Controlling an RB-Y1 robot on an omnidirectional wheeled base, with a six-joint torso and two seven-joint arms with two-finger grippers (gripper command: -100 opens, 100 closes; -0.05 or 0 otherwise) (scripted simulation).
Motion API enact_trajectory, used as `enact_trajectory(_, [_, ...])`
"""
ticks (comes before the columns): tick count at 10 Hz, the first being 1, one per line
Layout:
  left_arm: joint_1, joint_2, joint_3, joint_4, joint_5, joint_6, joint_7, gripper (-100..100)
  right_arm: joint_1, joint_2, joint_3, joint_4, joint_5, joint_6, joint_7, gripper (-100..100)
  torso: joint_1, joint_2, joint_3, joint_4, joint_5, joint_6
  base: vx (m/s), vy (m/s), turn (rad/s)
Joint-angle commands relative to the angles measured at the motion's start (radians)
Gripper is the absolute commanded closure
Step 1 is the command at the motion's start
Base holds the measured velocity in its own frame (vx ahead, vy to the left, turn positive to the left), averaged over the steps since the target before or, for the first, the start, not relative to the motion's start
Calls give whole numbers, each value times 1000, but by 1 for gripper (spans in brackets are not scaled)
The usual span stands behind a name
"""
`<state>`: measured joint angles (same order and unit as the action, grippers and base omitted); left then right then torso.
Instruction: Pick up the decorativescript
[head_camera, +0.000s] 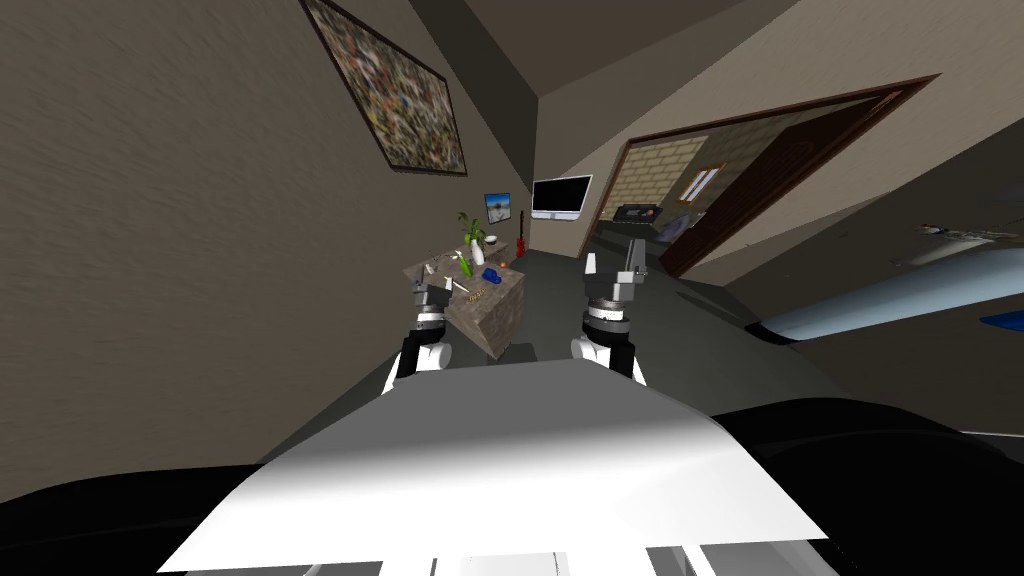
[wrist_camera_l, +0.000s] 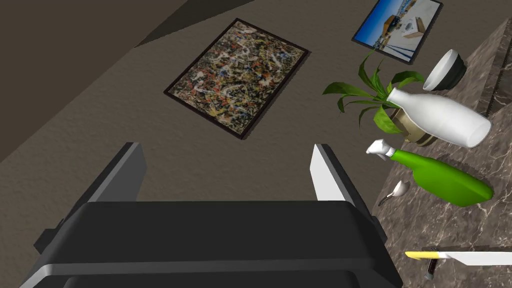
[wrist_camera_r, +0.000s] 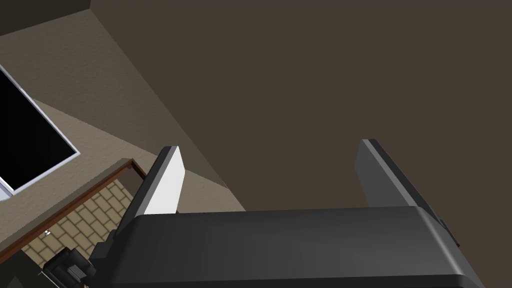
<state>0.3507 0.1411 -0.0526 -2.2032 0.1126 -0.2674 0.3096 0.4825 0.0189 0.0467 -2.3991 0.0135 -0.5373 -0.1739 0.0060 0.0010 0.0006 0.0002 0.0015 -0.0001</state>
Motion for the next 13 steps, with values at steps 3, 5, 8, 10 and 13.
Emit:
enact_trajectory(3, [-59,29,-14,33,46,98,74,-100,0,0,0,0,0,0,0,0,2,0,0,0,0,0,-16,99,-27])
enact_trajectory(5, [-89,41,-20,51,68,146,112,-100,0,0,0,0,0,0,0,0,1,-1,0,0,0,0,-9,86,-24])
enact_trajectory(8, [-153,61,-31,92,114,229,193,-100,0,0,0,0,0,0,0,0,-1,0,0,0,0,0,-15,90,-33])
enact_trajectory(10, [-186,70,-36,114,137,281,235,-100,0,0,0,0,0,0,0,0,-1,-1,-1,0,0,0,-2,83,-36])
enact_trajectory(13, [-219,78,-40,136,160,358,278,-100,0,0,0,0,0,0,0,0,-1,-1,0,0,0,0,-13,72,-32])
